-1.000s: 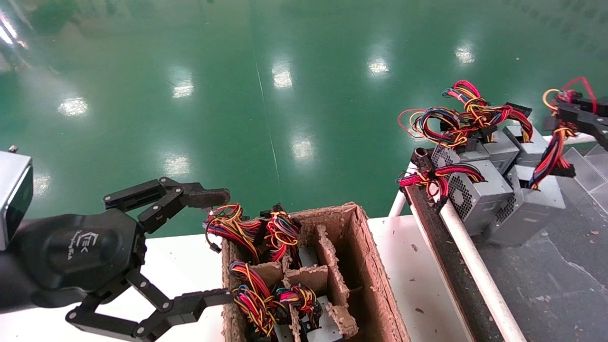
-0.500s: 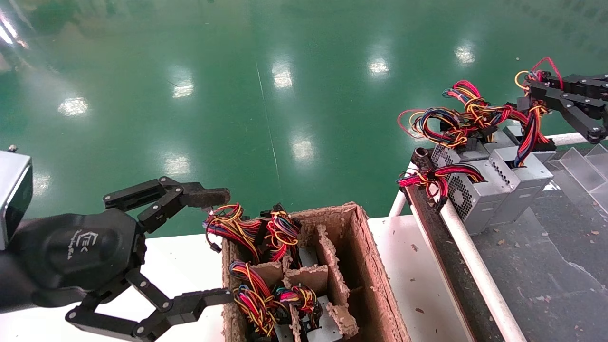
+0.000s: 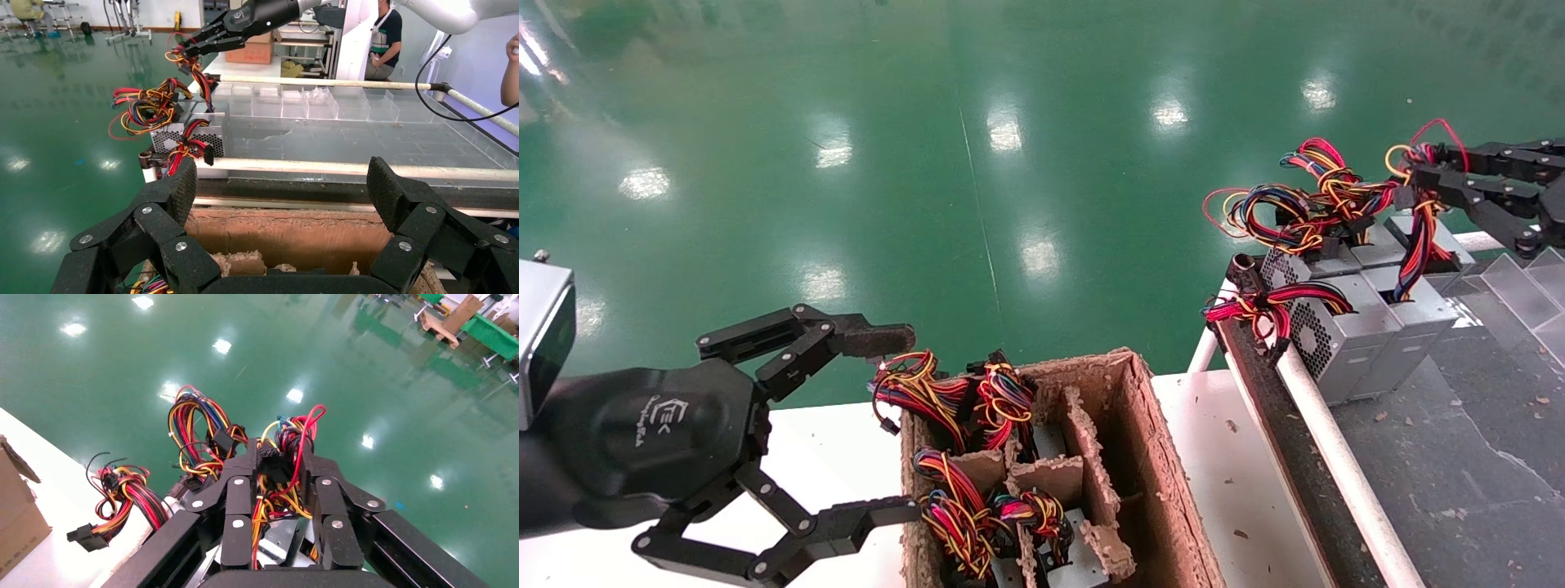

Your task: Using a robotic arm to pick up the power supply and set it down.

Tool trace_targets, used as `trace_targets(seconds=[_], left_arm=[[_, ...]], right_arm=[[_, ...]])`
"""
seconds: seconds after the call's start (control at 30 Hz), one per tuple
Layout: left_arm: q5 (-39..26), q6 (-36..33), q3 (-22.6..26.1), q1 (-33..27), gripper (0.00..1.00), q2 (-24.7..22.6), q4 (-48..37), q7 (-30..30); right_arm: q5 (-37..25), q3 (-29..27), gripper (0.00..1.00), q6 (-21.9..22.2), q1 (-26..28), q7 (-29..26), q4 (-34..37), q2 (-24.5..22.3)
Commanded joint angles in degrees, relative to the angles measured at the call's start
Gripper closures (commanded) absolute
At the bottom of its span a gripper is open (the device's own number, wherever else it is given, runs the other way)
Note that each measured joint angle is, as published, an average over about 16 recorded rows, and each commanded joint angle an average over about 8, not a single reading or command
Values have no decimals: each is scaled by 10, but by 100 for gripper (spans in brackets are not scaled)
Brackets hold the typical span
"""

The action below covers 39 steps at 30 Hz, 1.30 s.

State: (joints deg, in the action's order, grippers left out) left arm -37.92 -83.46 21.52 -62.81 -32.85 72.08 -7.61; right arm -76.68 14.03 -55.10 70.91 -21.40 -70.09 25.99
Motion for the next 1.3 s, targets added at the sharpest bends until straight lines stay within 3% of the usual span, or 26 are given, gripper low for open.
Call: trace_targets(seconds=[0.03, 0.6, 1.3], left_arm=[[0, 0, 0, 0, 0, 0, 0, 0], [0, 0, 0, 0, 0, 0, 0, 0], [0, 0, 0, 0, 0, 0, 0, 0]], right_arm=[[0, 0, 0, -2, 0, -1, 1, -2], [56, -21, 0, -25, -4, 6, 18, 3], [160, -7, 0, -125, -36, 42, -1, 34]])
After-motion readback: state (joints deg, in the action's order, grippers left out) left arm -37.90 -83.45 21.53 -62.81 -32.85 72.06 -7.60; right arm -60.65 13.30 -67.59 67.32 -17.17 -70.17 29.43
